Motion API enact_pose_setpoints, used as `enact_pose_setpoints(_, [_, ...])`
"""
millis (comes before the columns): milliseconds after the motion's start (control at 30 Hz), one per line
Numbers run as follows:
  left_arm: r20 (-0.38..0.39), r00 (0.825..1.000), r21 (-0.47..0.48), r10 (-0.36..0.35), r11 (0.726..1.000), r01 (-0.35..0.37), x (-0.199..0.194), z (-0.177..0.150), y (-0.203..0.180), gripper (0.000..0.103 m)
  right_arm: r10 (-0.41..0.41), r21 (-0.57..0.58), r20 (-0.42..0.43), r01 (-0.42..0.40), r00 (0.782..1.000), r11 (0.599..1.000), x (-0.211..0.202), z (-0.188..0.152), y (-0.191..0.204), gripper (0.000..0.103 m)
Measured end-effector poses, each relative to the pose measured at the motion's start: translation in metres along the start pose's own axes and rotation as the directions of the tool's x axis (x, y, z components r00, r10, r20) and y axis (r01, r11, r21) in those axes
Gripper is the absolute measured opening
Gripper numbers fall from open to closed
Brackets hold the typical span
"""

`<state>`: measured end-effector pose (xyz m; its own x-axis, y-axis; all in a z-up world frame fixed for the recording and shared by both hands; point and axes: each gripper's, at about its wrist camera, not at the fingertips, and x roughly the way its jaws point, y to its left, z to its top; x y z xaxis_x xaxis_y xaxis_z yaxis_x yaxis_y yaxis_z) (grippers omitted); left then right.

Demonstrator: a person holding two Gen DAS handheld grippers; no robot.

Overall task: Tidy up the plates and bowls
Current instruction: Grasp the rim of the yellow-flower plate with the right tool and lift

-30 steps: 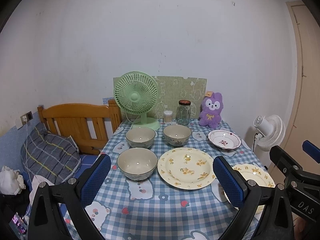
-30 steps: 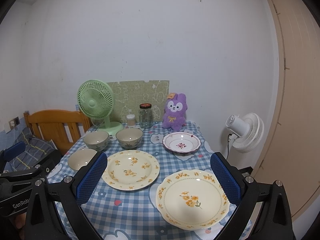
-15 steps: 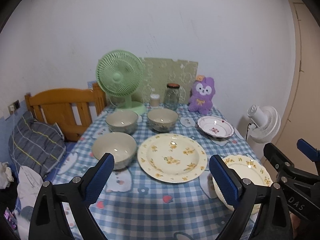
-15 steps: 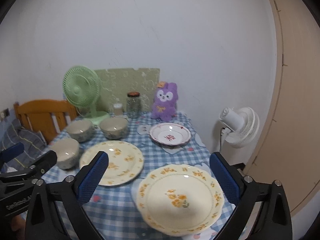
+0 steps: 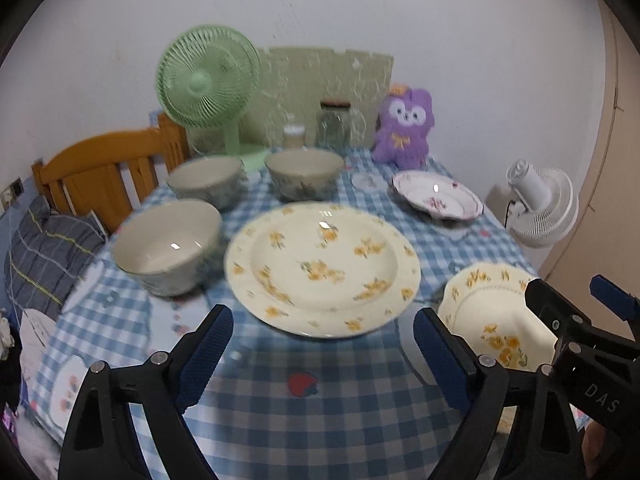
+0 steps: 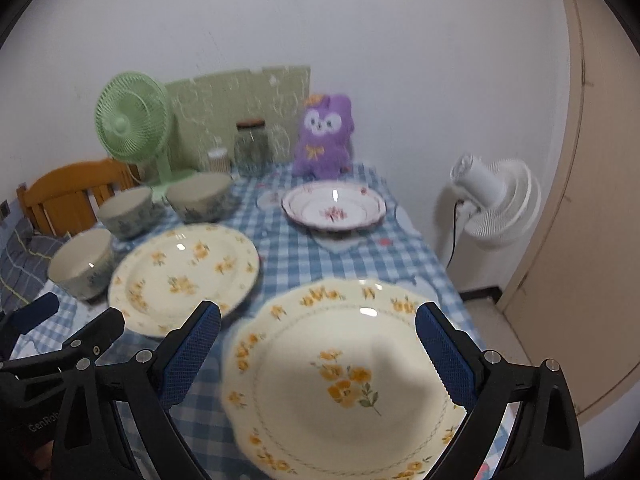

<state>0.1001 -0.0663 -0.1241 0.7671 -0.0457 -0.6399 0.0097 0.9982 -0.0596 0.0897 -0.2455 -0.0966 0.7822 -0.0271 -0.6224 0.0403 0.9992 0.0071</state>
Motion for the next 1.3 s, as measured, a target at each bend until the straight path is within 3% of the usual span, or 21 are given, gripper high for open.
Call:
enact_pose_setpoints(433, [-0.113,0.992,0.064,-0.047,0.996,0.054,0.046,-0.016,-0.058,0.09,-0.06,0.051,-0.102,0.065,0.993,0.997,0.04,-0.024,-0.061,0.098])
enact_pose_setpoints(700, [-0.17,0.984,0.097,-0.052,0.993,0.069,0.066,-0.024,-0.085,0.077,-0.105,0.097,-0.175,0.123,0.979,0.988,0.059,-0.038,-0.097,0.097])
enact_pose_setpoints(933, [-0.197,0.98,0.111,-0.036,0.992,0.059,0.075,-0.028,-0.096,0.064,-0.087,0.16,-0.229,0.126,0.969,0.979,0.072,-0.046,-0.119,0.085])
enact_pose_setpoints(1200, [-0.209,0.976,0.101,-0.062,0.991,0.085,0.076,-0.028,-0.103,0.049,0.0,0.207,-0.266,0.057,0.964,0.977,0.079,-0.051,-0.127,0.061])
enact_pose_setpoints(1300, [-0.217,0.973,0.087,-0.073,0.992,0.094,0.076,-0.027,-0.104,0.046,0.032,0.218,-0.26,0.026,0.965,0.976,0.078,-0.051,-0.124,0.047])
